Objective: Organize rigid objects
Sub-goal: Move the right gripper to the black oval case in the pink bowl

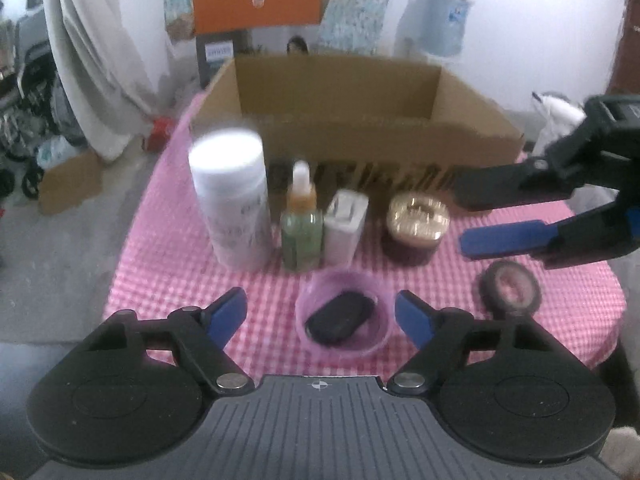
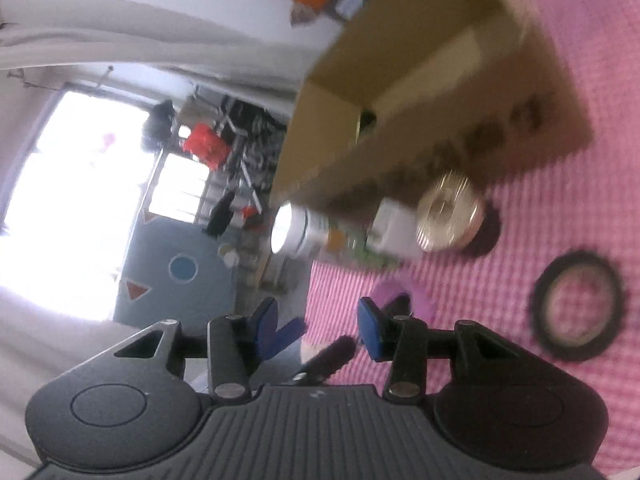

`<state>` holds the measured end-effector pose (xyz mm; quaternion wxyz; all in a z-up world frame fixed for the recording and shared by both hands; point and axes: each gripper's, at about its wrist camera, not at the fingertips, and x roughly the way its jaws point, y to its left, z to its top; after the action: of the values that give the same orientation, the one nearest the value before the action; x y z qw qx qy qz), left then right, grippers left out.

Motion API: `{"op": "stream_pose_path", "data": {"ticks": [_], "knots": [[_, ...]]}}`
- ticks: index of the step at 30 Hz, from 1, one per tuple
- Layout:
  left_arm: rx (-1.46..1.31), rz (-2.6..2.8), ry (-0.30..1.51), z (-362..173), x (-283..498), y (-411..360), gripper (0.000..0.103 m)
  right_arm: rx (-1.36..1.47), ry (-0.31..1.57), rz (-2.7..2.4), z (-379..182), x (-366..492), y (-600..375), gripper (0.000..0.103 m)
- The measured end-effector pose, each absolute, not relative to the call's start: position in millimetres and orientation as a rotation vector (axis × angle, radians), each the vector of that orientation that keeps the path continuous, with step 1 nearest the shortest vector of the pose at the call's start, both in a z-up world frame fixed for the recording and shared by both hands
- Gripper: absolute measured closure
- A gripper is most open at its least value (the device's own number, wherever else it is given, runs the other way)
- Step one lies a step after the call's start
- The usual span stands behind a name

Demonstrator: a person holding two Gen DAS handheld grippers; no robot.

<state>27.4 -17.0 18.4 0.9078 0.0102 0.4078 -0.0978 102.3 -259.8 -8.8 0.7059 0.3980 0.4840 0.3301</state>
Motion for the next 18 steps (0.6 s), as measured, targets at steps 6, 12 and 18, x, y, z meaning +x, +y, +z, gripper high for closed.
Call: {"op": "stream_pose_path", "data": {"ticks": [6, 12, 18], "knots": [[-0.058, -0.285, 0.939, -3, 46, -11, 0.02, 0.89, 1.228, 0.726, -35, 118, -222, 0.056], [-0.104, -0.366, 0.982, -14, 45, -15, 0.02, 0.832, 1.307, 0.676, -50, 125, -209, 0.056], [-0.148, -0.471, 0.984, -8, 30, -14, 0.02, 0.78, 1.32, 0.632, -47, 131, -211, 0.056]]}}
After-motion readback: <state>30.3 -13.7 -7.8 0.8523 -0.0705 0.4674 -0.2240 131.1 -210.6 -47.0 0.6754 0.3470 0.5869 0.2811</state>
